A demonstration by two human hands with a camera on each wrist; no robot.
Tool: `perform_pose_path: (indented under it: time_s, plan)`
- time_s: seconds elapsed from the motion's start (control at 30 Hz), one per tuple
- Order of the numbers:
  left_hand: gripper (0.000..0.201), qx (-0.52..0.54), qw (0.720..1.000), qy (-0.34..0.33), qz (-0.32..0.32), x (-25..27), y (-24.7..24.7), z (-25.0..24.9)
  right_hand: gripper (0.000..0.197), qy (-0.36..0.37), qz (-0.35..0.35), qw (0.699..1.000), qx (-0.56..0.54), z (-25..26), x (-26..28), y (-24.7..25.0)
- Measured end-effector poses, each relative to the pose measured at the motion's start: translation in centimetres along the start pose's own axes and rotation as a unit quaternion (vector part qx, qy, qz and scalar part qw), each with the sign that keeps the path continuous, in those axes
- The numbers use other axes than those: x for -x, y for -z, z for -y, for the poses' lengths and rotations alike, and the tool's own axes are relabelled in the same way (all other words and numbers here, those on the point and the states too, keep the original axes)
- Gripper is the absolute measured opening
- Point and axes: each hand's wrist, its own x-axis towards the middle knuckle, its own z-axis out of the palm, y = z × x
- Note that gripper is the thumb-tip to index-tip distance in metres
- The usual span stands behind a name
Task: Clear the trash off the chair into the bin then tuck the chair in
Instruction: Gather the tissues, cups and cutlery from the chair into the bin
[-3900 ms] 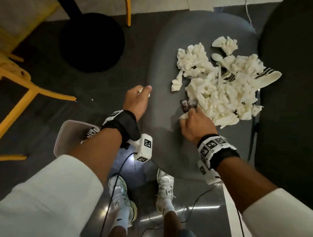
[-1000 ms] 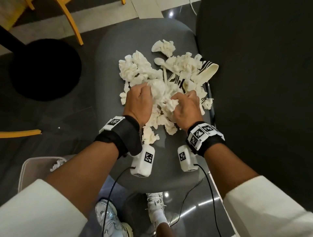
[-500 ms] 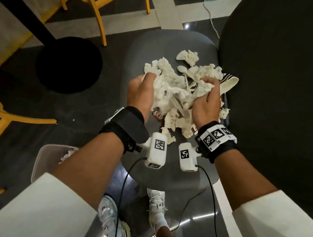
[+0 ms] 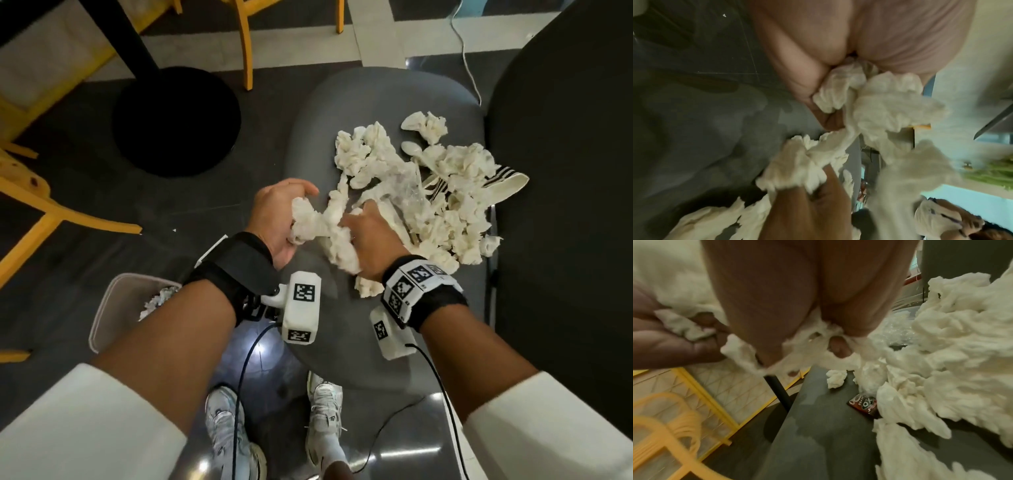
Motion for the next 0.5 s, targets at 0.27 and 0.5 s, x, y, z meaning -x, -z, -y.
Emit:
perform_pose_path:
  time_s: [0.27, 0.5]
  plan:
    - [0.012, -0.101, 0.982, -0.073, -0.141, -1.6, 4.9, -1.3, 0.026, -0.002, -0.152, 0.987, -0.049, 3.9, -1.5, 1.7]
    - [0.012, -0.115, 0.974, -0.064, -0.183, -1.0, 12.9, -1.2, 0.043, 0.082, -0.037, 0.974, -0.206, 15.5, -3.7, -1.1]
